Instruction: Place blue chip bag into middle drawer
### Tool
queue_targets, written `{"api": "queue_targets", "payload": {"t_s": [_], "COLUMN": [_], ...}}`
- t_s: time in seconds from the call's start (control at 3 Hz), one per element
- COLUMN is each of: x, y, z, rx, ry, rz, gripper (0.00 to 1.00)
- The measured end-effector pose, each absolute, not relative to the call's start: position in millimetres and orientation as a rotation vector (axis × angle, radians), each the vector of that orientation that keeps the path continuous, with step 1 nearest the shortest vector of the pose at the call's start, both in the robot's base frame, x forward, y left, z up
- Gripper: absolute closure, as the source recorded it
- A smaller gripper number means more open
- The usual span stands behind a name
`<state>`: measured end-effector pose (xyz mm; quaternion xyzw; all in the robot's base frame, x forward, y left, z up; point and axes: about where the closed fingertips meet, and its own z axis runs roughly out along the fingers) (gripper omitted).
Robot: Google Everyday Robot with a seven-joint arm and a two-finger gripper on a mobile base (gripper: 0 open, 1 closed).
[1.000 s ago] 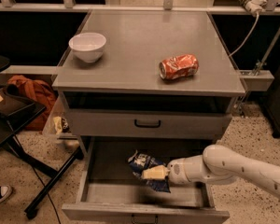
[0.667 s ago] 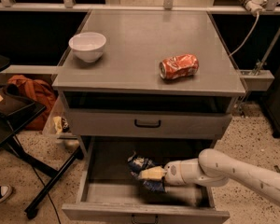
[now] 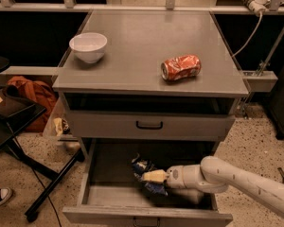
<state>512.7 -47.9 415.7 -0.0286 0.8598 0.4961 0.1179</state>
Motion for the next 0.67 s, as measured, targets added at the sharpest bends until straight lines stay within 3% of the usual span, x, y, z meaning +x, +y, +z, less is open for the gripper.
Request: {"api": "queue_targets", "payload": {"t_s": [0.67], "x": [519.7], "y": [-62.3], "z": [411.2], "rx": [-0.04], "ry": [2.516], "rz": [1.369], "gripper": [0.11]}}
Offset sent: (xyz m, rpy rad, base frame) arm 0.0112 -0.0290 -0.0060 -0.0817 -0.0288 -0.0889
